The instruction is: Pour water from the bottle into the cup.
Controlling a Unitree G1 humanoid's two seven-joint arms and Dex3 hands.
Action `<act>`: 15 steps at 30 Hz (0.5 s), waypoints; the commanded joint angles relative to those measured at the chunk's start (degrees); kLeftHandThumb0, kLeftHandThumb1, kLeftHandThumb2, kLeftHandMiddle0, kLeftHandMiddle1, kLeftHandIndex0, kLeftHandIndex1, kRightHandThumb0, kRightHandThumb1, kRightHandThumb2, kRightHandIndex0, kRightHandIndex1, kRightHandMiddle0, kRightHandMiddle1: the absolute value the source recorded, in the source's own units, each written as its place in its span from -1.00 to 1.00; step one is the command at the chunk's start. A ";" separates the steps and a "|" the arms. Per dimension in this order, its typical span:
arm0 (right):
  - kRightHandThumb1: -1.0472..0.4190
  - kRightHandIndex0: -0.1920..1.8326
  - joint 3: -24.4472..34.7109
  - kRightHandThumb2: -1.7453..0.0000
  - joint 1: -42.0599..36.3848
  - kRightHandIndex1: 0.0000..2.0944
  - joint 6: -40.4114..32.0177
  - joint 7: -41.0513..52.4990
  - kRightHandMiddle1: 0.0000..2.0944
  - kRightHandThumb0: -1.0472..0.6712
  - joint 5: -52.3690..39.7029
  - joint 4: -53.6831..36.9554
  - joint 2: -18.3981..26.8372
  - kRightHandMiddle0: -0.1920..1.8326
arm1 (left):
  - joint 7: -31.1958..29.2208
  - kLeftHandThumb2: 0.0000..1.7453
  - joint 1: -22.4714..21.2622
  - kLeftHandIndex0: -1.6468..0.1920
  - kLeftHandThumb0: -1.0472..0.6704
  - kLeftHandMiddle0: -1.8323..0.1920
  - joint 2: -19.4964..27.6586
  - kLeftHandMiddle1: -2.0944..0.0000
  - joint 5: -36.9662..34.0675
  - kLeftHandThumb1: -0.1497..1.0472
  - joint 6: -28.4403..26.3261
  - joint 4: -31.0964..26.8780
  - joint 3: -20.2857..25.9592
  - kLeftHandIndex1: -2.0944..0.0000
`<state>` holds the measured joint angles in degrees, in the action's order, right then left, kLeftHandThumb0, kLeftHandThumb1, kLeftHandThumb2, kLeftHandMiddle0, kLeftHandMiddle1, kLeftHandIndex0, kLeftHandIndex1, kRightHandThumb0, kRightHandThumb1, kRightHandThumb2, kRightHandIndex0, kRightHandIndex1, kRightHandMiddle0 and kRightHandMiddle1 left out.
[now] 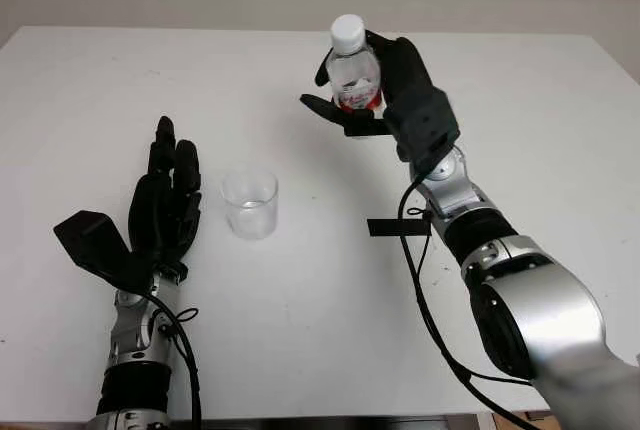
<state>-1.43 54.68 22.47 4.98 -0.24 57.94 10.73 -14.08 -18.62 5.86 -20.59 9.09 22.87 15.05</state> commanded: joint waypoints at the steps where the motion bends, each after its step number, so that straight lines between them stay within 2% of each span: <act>1: -0.75 0.70 2.64 0.32 -2.42 1.00 -4.60 2.30 1.00 0.02 -3.24 -6.13 0.00 0.65 | -0.09 -0.50 0.91 0.98 -0.62 0.98 0.04 0.95 0.23 1.00 -0.32 -0.05 0.13 0.95; 6: -0.85 0.64 5.66 0.43 -11.28 1.00 -22.70 3.90 1.00 0.04 -8.42 -26.61 0.92 0.54 | -1.15 -0.48 1.57 0.99 -0.61 0.99 0.67 0.95 0.11 1.00 -0.57 -0.81 0.11 0.95; 12: -0.98 0.53 7.49 0.63 -19.20 1.00 -37.36 5.74 1.00 0.05 -11.37 -43.39 2.42 0.38 | -0.77 -0.48 2.00 0.97 -0.61 0.98 0.47 0.95 -0.17 1.00 -1.55 -1.90 0.24 0.94; 15: -1.00 0.53 8.53 0.64 -21.72 1.00 -40.56 6.99 1.00 0.08 -13.30 -47.79 2.29 0.33 | -0.87 -0.47 2.44 0.97 -0.61 0.98 0.36 0.95 -0.26 1.00 -1.87 -2.57 0.21 0.94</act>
<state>6.61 33.59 -17.50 11.45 -12.72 12.86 12.53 -14.89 -17.14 6.36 -20.67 7.51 20.99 15.08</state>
